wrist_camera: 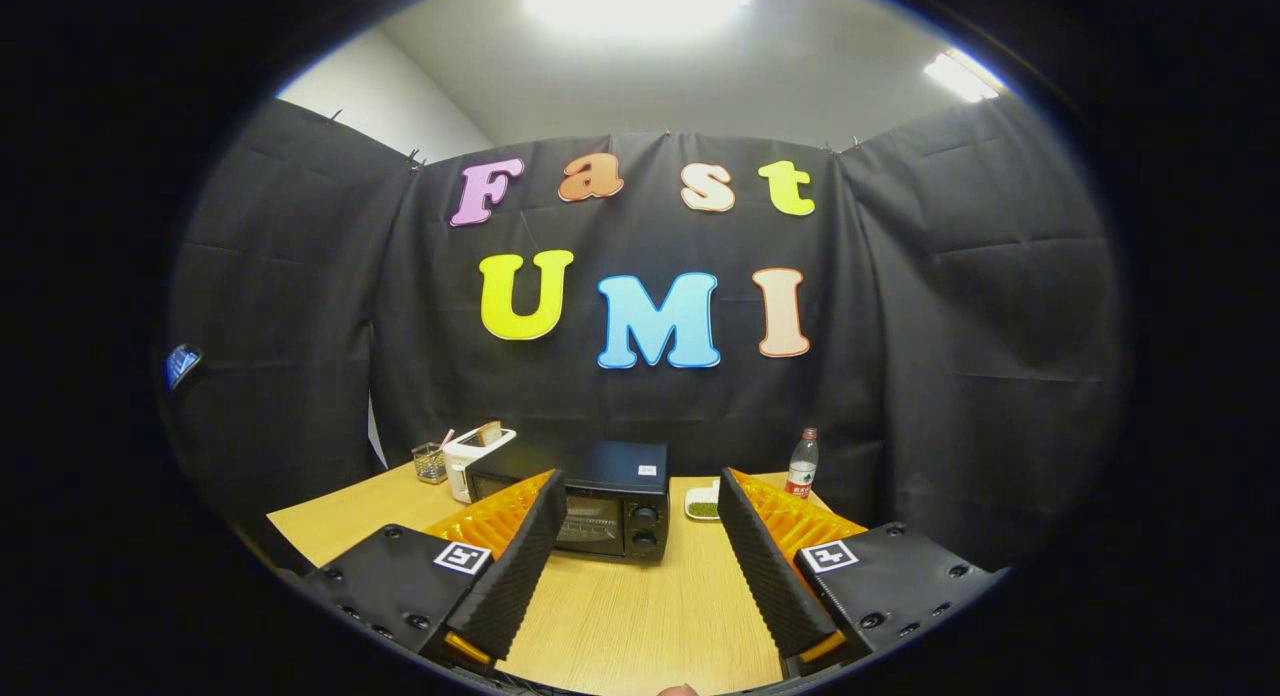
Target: Open the toaster oven, put the food inside, and close the toaster oven door.
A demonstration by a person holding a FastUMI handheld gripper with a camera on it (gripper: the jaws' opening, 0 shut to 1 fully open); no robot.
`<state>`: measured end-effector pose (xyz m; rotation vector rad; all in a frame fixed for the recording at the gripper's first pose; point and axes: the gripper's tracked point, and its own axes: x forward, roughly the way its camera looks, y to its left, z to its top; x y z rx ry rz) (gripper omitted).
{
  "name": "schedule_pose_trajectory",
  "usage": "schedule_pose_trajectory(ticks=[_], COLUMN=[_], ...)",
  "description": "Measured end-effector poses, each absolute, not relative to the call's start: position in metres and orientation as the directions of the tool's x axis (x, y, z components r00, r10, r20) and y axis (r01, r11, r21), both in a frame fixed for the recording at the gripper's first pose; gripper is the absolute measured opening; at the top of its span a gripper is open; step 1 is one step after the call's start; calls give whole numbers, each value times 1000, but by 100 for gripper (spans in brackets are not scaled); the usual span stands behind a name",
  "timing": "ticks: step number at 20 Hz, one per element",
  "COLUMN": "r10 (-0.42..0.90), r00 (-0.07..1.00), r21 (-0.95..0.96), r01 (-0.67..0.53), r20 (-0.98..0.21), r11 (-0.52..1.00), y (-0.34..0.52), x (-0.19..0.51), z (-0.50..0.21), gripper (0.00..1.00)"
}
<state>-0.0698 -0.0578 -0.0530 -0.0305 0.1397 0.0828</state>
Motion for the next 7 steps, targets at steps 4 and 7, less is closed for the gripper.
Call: schedule_pose_trajectory(ticks=[4,7], r10=[91,118], r00=[984,980], r21=[-35,-23], r01=[-97,-123], r20=[-155,-160], r11=[995,992], y=[-50,-40], x=[-67,-66], z=[-56,-57], gripper=[97,97])
